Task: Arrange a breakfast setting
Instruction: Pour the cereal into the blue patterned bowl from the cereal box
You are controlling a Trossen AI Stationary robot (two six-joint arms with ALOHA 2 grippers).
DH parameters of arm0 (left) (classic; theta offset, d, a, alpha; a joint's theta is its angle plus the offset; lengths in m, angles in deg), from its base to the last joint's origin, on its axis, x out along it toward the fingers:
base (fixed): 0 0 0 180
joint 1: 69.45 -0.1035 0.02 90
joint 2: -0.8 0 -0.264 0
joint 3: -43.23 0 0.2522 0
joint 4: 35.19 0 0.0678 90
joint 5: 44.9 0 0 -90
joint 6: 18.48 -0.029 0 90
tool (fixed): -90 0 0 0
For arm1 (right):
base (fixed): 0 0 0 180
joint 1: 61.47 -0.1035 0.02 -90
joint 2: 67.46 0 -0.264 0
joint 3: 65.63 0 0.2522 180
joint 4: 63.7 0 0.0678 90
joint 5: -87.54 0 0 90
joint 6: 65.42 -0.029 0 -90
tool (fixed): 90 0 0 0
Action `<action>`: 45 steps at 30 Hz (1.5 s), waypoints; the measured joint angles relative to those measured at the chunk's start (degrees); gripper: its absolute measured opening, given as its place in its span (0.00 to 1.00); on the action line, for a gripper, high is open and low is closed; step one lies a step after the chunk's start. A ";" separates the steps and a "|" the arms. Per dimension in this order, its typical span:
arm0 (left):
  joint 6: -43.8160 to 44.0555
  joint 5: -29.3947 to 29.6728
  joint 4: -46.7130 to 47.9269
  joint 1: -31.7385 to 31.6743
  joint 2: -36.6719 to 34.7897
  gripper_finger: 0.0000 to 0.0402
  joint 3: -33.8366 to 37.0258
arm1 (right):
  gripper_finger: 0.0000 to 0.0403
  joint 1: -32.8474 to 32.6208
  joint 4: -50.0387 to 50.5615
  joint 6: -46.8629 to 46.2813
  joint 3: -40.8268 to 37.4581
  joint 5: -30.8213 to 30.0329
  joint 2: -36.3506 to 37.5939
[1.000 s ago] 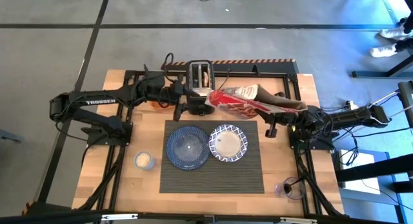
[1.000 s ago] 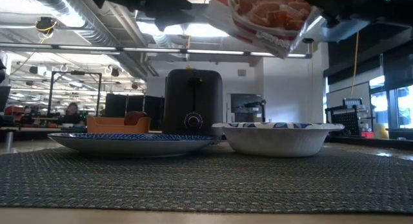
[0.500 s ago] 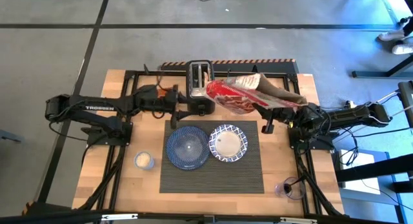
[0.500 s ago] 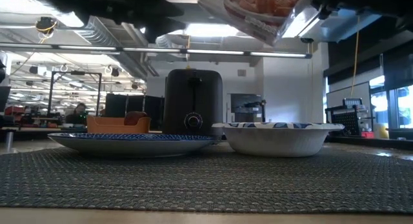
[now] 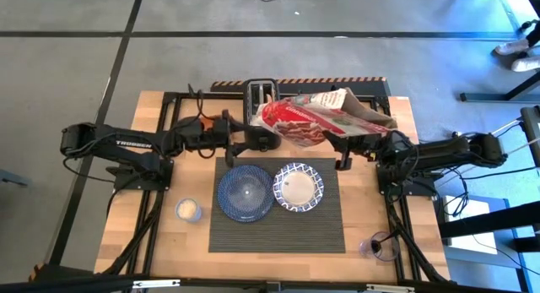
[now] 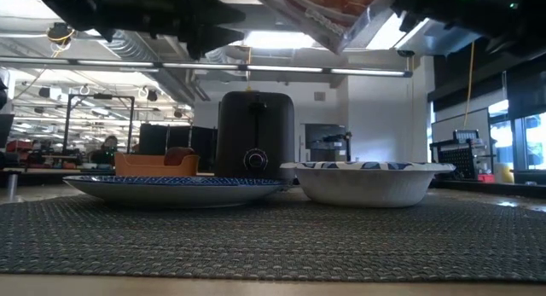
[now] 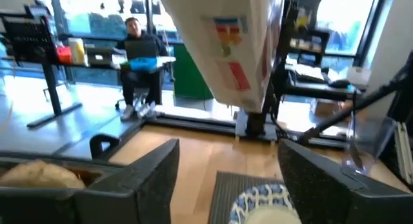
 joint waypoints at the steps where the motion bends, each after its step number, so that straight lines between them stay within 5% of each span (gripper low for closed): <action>1: 0.72 0.43 -0.34 -0.16 0.00 0.69 0.00 | 0.09 -0.01 -0.42 -0.01 0.00 -0.01 -0.44; 9: 2.68 -3.66 -6.31 -0.64 2.86 0.78 -0.02 | 0.09 -0.01 -2.62 -0.01 2.92 3.72 -5.65; 19: 1.15 -7.38 -17.88 -0.57 9.11 0.77 -0.02 | 0.09 -0.01 -3.22 0.06 12.22 8.69 -16.96; 33: -1.89 -13.21 -25.51 -0.53 8.94 0.77 0.02 | 0.09 0.32 -3.99 0.01 16.70 10.01 -22.22; 45: -3.12 -13.45 -26.84 -0.53 8.96 0.60 0.02 | 0.09 0.32 -3.58 0.12 17.11 10.08 -22.55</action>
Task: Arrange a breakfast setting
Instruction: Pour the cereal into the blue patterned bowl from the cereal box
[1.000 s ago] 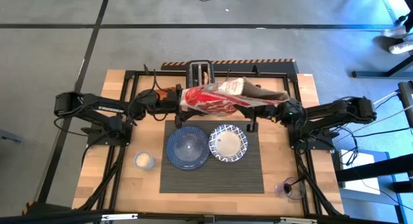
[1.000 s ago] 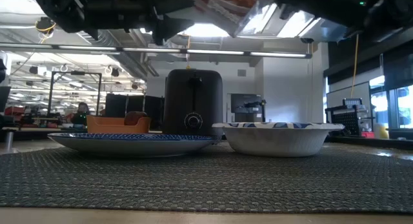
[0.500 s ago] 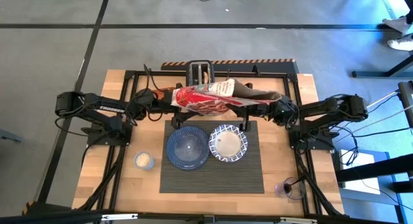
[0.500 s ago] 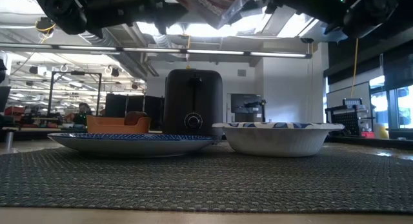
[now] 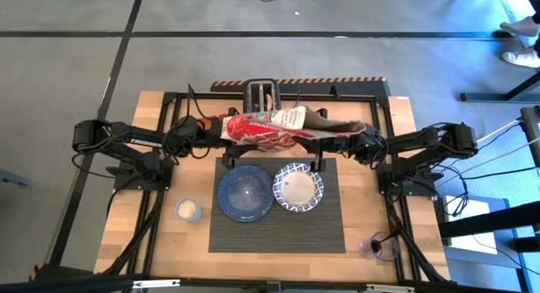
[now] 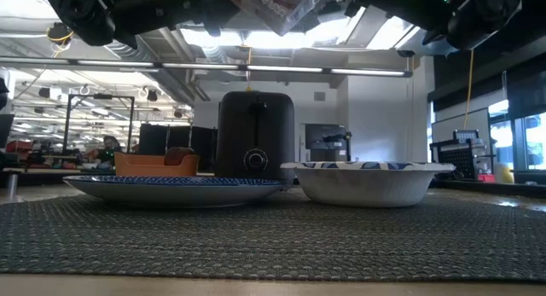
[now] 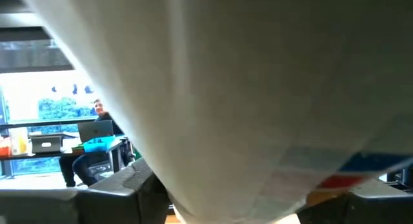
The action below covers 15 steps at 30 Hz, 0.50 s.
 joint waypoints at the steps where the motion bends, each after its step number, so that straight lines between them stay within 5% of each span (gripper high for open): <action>1: -0.04 -0.02 -0.02 0.00 0.00 0.58 0.00 | 0.09 0.00 0.02 0.00 0.00 0.01 0.00; 15: 0.77 -0.12 2.66 0.02 -0.64 0.53 0.00 | 0.27 -0.04 2.51 -6.09 -0.04 0.38 -0.01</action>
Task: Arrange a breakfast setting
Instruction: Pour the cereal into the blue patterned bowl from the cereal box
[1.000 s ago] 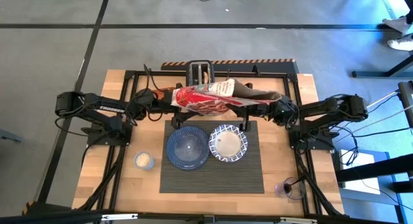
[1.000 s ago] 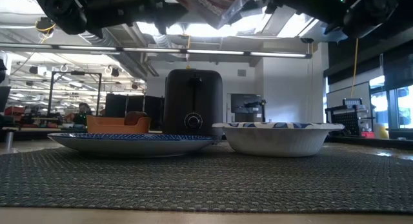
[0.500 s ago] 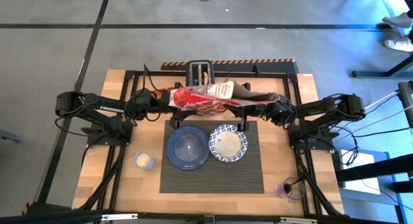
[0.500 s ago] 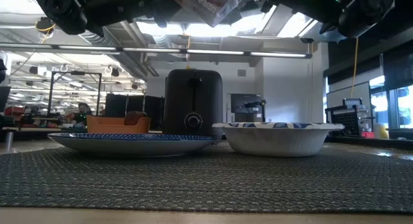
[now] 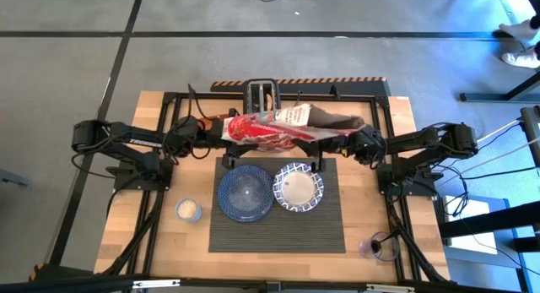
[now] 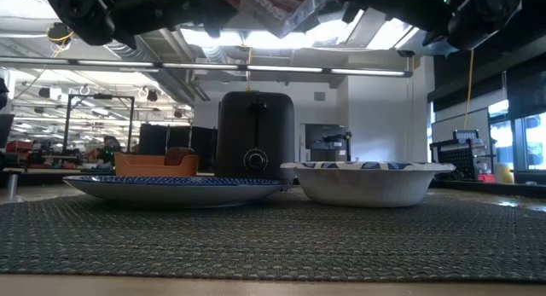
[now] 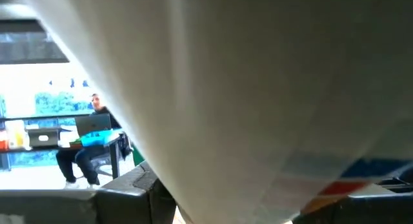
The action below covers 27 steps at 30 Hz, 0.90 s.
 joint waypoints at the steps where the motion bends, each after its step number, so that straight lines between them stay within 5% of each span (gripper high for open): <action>1: 0.14 -0.07 0.99 -0.10 -0.36 0.53 0.00 | 0.29 0.00 1.17 -0.16 0.00 -0.04 0.04; 10: 0.11 0.34 9.36 -0.72 -6.35 0.53 -0.04 | 0.58 0.02 15.45 0.46 -0.14 -1.57 5.55; 17: -0.57 1.36 18.17 -0.72 -12.89 0.53 -0.11 | 0.66 0.00 30.94 4.65 -0.15 -1.66 13.48; 22: -0.57 1.42 18.77 -0.72 -14.03 0.53 -0.11 | 0.59 0.00 33.98 7.05 -0.15 -5.21 14.76; 27: -0.59 1.58 19.77 -0.72 -14.01 0.53 -0.11 | 0.33 -0.02 33.17 8.48 -0.15 -5.40 14.76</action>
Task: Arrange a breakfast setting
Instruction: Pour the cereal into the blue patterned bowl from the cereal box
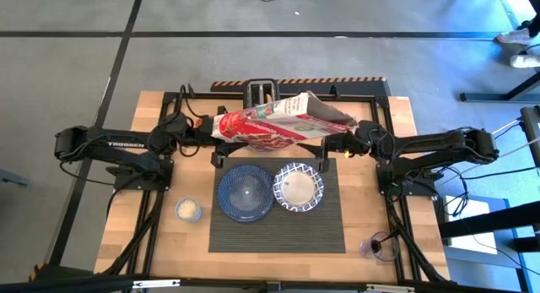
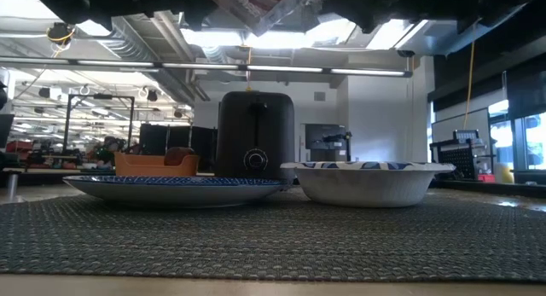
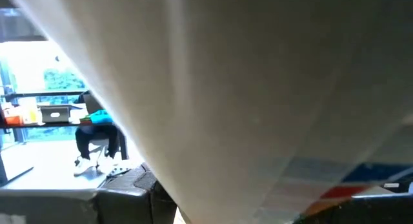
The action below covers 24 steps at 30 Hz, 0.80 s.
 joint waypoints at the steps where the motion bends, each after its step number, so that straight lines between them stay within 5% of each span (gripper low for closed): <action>1: 0.00 0.15 0.32 0.00 0.00 0.53 0.00 | 0.27 0.00 -0.04 0.59 0.00 0.26 0.00; 5: -0.16 0.18 0.63 0.00 0.02 0.53 0.00 | 0.04 0.00 0.01 1.45 0.00 1.34 0.00; 24: -0.10 0.55 0.31 -0.07 3.18 0.53 -0.09 | 0.01 0.04 -10.63 0.23 -0.04 2.24 -3.26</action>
